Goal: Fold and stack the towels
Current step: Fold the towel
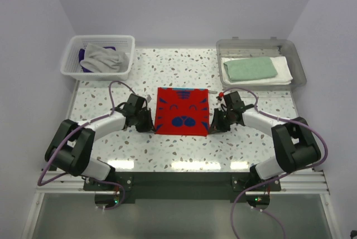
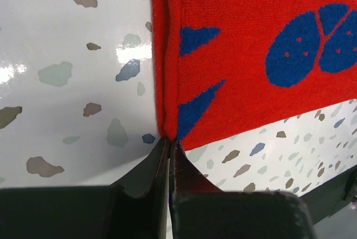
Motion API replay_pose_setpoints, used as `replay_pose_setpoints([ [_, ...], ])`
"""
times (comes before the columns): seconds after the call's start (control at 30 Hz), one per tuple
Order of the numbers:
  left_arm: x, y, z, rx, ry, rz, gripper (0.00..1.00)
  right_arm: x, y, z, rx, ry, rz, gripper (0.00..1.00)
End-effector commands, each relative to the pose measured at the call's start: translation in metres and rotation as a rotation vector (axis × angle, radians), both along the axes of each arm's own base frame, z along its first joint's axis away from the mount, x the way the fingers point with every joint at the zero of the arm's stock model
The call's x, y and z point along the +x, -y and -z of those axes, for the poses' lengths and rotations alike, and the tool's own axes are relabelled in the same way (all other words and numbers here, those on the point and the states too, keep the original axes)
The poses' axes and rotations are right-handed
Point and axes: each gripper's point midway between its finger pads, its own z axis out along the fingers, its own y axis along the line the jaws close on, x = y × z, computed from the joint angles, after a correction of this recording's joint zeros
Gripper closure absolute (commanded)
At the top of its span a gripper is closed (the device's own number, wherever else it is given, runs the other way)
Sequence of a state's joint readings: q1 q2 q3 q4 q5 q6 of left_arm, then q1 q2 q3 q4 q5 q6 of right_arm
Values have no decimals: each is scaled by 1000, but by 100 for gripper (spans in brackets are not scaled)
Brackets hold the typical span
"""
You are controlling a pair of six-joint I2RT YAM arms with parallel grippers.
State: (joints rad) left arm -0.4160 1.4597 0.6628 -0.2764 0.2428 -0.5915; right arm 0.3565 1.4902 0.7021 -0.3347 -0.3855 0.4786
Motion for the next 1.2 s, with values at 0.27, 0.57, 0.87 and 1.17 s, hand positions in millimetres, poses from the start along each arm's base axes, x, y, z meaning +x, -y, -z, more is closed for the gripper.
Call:
replay_pose_setpoints([
  [0.27,5,-6,3,40,38,-26,100,1,-1,-2,-11,28,-16,70],
  [0.57,11,-7,-23,39,87,-41,100,14,10,-25,-80,120,-24,59],
  [0.87,3,-33,0,166,56,-93,97,32,5,-40,-64,215,-31,49],
  [1.17,14,-53,-17,260,126,-154,49,81,-26,-76,38,353,-45,50],
])
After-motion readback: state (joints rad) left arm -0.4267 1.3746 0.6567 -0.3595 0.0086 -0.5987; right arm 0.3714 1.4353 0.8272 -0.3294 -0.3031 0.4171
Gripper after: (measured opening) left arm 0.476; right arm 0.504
